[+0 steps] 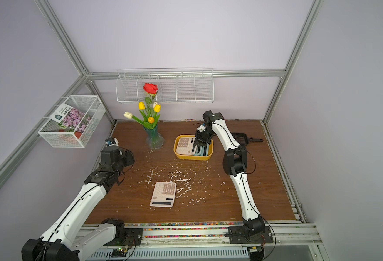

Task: Put the calculator in the storage box
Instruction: Place the calculator in the storage box.

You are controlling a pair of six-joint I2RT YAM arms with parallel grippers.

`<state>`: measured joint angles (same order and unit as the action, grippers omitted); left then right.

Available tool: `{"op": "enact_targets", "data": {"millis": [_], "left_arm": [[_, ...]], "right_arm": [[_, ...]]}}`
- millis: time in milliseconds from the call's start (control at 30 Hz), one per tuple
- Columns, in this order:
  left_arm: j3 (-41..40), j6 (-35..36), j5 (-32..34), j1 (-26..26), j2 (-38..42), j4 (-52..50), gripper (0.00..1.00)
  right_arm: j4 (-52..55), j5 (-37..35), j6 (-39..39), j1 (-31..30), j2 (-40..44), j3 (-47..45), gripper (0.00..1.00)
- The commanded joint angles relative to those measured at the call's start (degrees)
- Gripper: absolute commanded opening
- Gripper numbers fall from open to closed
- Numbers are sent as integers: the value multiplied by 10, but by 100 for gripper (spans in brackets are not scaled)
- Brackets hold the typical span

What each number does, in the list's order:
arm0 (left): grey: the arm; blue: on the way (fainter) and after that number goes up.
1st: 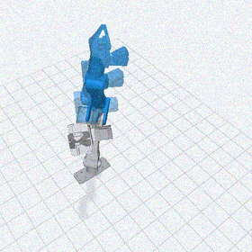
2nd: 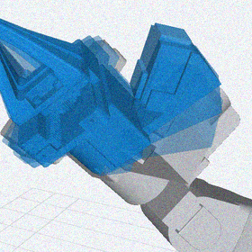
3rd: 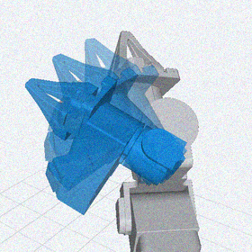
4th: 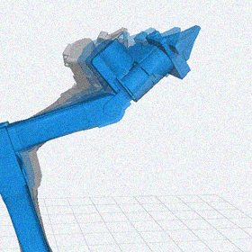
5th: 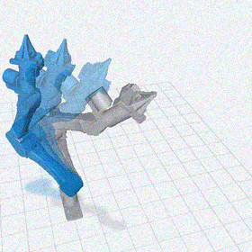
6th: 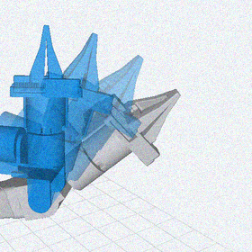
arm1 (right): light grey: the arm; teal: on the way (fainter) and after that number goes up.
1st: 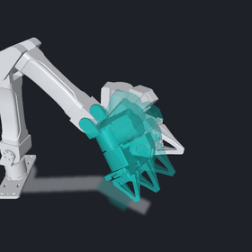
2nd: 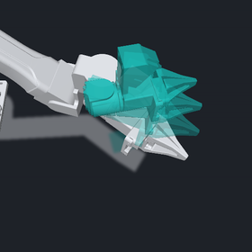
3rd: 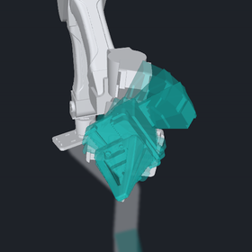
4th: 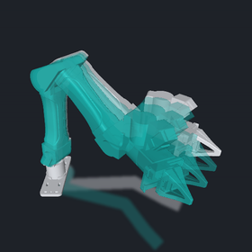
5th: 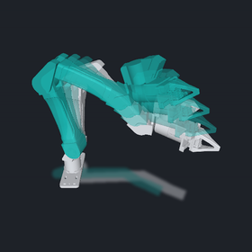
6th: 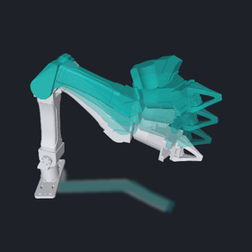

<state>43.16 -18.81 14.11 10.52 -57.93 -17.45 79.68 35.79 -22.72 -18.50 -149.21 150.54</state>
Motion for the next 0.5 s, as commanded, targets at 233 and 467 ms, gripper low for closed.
{"op": "enact_targets", "data": {"millis": [233,467], "left_arm": [[13,5,5,2,-2,-1,63],[12,5,5,2,-3,-2,62]], "right_arm": [[10,18,0,-7,-16,18,0],[7,13,-5,-10,-21,18,0]]}}
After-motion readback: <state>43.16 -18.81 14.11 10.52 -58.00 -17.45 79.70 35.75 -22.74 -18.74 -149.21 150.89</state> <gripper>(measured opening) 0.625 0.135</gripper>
